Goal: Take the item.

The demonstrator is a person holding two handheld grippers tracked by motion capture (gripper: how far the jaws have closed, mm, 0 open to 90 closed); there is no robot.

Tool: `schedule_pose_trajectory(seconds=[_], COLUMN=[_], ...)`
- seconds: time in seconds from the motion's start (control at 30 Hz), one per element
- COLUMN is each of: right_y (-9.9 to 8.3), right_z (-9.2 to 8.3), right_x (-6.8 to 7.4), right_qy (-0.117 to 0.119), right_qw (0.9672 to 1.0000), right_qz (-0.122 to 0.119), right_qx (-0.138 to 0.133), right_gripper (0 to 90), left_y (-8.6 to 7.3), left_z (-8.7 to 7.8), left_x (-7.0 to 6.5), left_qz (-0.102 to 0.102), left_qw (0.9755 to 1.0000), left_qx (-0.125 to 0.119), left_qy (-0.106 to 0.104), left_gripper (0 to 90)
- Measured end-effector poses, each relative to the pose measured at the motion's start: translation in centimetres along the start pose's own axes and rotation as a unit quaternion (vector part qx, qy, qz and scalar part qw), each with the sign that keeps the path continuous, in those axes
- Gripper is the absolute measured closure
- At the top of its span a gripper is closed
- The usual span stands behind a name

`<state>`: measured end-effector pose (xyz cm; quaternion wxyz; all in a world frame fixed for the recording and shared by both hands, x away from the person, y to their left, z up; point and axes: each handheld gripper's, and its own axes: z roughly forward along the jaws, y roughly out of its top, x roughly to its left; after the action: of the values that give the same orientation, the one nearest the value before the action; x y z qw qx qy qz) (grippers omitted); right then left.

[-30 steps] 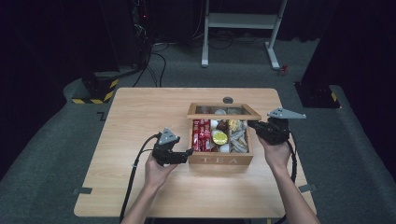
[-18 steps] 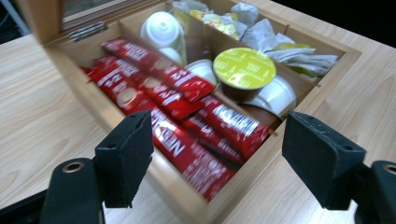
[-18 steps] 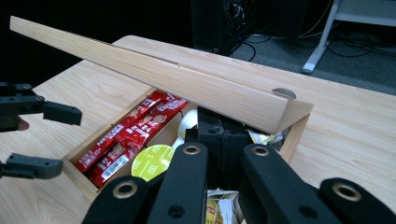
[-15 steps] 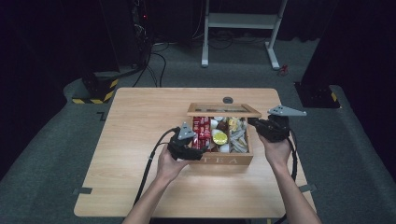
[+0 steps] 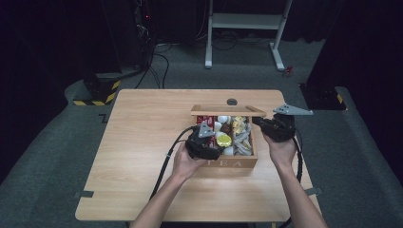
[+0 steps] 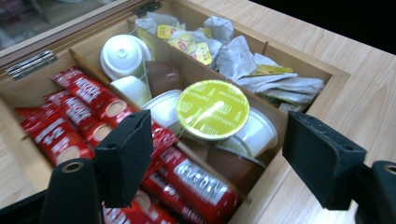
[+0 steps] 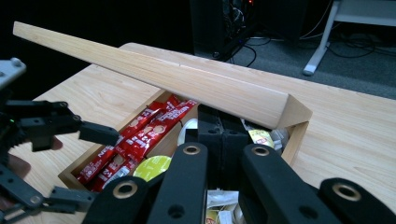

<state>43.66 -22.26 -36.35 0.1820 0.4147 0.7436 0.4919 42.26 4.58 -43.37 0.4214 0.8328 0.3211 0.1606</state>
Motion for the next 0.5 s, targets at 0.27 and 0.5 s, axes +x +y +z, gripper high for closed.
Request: schedule_pose_trajectory(seconds=[0.27,0.5], right_y=[0.4,0.6], right_z=[0.1,0.1], right_x=[-0.2,-0.3], right_qy=[0.002,0.005], right_qw=[1.0,1.0], right_qz=[0.004,0.006], right_qx=[-0.004,-0.005], right_gripper=[90.0,89.9], left_y=[0.5,0.8], left_z=[2.1,3.5], left_x=[-0.4,-0.3], left_qz=[0.014,0.003], left_qw=[0.9995,0.9993], left_qx=[0.023,0.034], left_qy=[0.015,0.016], left_gripper=[23.8,23.2])
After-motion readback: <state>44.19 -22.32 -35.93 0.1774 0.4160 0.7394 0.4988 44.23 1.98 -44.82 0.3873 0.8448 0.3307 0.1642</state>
